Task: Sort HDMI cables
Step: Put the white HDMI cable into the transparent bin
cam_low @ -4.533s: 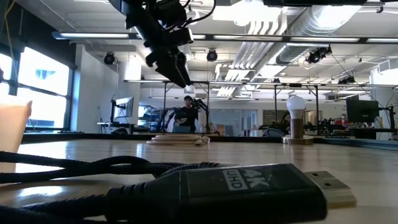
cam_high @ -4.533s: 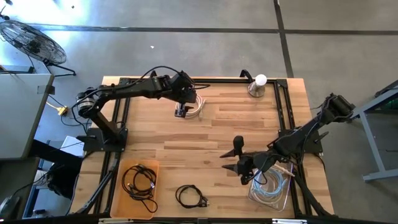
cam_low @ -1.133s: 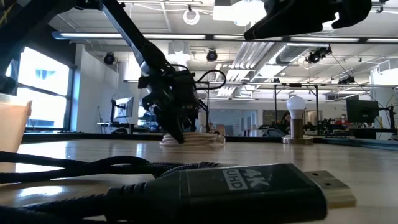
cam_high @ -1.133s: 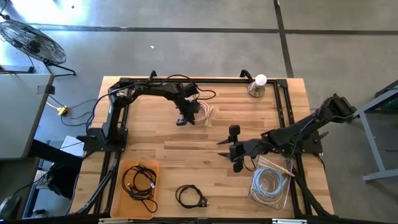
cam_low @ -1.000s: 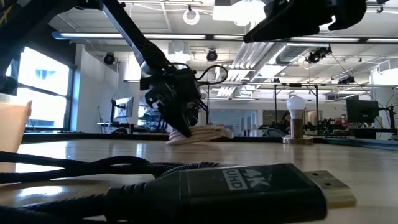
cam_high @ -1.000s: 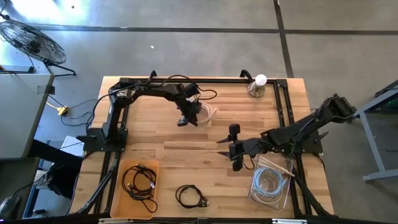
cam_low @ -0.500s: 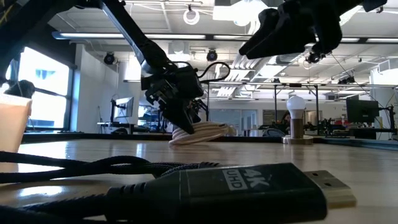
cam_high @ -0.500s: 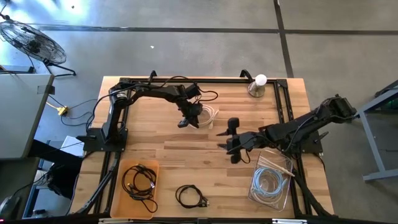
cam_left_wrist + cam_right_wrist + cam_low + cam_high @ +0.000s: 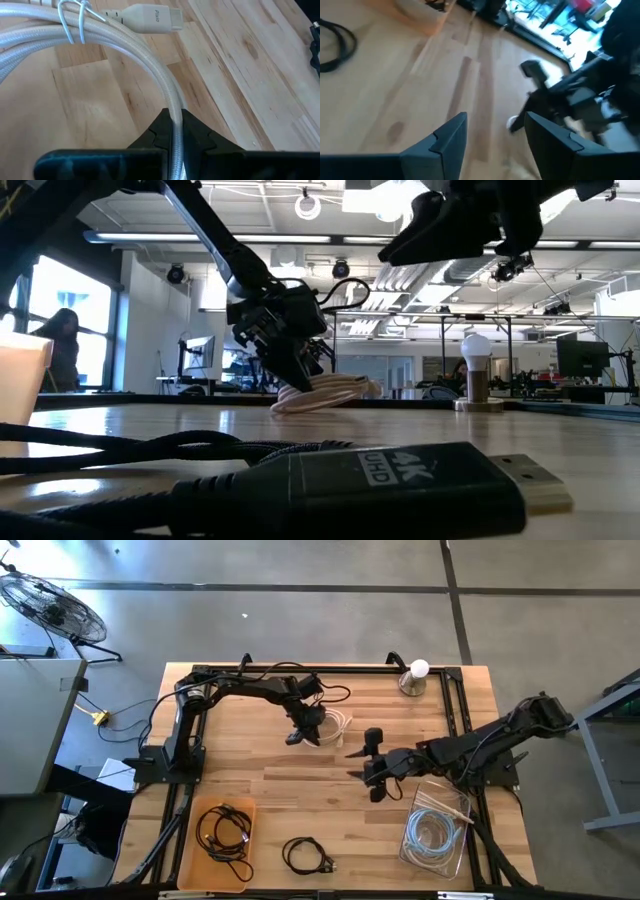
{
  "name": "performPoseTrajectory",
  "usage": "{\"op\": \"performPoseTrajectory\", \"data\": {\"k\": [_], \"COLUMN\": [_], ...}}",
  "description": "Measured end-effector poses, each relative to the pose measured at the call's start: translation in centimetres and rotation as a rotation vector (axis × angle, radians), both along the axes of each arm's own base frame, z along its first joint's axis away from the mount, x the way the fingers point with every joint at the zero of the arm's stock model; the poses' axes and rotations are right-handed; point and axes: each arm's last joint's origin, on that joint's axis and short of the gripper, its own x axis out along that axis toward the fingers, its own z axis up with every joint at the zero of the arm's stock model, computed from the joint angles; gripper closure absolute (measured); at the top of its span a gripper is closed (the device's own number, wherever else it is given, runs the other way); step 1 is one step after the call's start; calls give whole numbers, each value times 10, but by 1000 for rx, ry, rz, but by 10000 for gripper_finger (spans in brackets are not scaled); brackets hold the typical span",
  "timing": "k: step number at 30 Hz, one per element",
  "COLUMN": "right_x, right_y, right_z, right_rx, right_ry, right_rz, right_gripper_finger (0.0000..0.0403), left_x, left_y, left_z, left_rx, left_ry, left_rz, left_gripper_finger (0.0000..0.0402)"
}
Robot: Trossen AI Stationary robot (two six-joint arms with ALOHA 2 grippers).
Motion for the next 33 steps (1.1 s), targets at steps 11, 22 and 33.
{"op": "performPoseTrajectory", "data": {"k": [11, 22, 33], "right_x": [3, 3, 4], "right_y": [-8, -9, -9], "right_z": [11, 11, 11], "right_rx": [-143, -182, -76], "right_ry": [-118, -110, -124], "right_rz": [-222, -249, -189], "right_gripper_finger": [212, 214, 211], "left_x": [0, 3, 2], "left_y": [-1, -6, -6], "left_z": [0, 1, 1], "left_rx": [-8, -12, -13], "left_ry": [-6, -10, -10], "left_rz": [-6, -23, -23], "left_gripper_finger": [387, 387, 387]}}
